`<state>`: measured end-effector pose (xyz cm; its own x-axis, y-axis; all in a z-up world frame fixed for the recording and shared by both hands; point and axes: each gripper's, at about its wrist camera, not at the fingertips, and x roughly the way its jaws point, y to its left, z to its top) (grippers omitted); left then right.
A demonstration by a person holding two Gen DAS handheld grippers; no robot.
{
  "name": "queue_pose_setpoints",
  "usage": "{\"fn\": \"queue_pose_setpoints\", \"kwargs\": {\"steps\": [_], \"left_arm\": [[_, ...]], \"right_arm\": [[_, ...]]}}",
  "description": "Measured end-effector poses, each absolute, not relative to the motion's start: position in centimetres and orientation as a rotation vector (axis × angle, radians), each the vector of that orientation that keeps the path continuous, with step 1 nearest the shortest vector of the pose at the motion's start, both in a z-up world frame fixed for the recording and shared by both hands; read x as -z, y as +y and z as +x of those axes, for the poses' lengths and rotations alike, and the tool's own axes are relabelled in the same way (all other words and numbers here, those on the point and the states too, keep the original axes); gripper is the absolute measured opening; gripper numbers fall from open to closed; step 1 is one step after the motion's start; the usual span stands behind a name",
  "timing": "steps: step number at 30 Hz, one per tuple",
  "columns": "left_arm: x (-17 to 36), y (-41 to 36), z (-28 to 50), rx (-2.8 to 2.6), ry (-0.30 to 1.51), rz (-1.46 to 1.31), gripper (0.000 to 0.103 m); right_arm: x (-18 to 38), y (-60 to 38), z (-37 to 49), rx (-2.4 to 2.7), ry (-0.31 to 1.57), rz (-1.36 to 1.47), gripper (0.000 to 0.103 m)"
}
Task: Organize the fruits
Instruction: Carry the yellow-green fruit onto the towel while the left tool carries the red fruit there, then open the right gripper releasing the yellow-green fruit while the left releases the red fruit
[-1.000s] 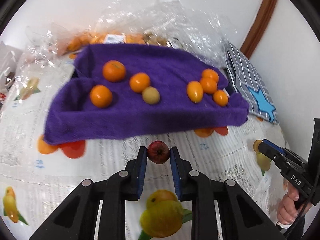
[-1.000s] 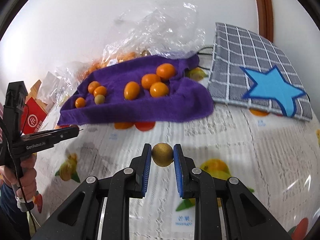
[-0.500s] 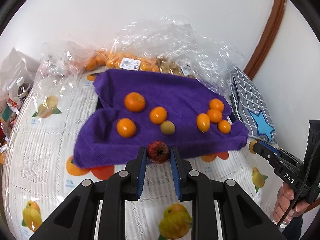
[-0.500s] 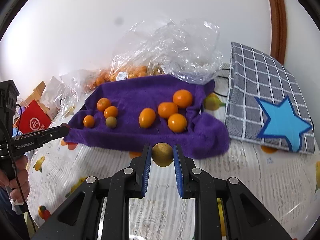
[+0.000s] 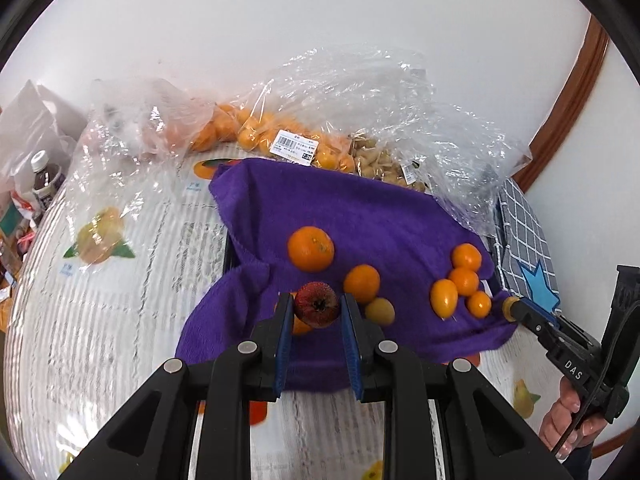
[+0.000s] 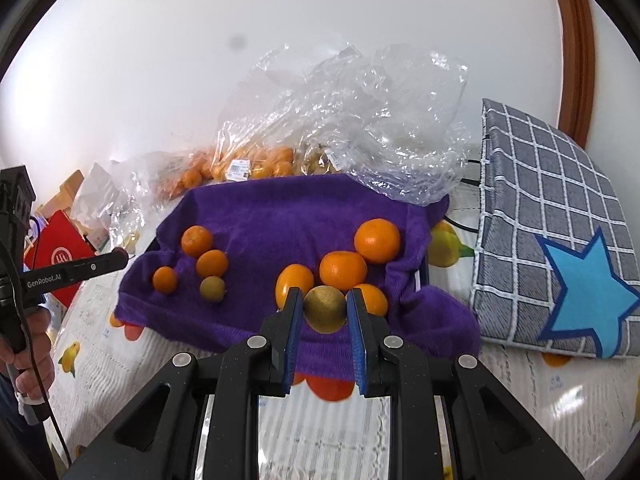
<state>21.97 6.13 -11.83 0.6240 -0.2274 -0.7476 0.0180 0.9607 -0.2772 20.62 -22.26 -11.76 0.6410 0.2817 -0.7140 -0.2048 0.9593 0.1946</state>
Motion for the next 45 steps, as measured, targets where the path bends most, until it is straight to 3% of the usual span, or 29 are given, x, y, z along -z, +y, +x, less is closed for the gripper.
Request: {"fn": "queue_pose_setpoints", "kwargs": {"steps": [14,36,45], "left_arm": [[15.0,4.8,26.7,0.132,0.975,-0.244,0.023],[16.2,3.8,27.6,0.130,0.942,-0.167,0.023],[15.9,3.4,27.2,0.141,0.936,-0.146,0.023]], "right_arm": [[15.3,-19.6,23.0,-0.322,0.935,0.039,0.022],[16.9,-19.0,24.2,-0.308,0.983,0.015,0.023],[15.6,-20.0,23.3,-0.259,0.970,0.032,0.039]]}}
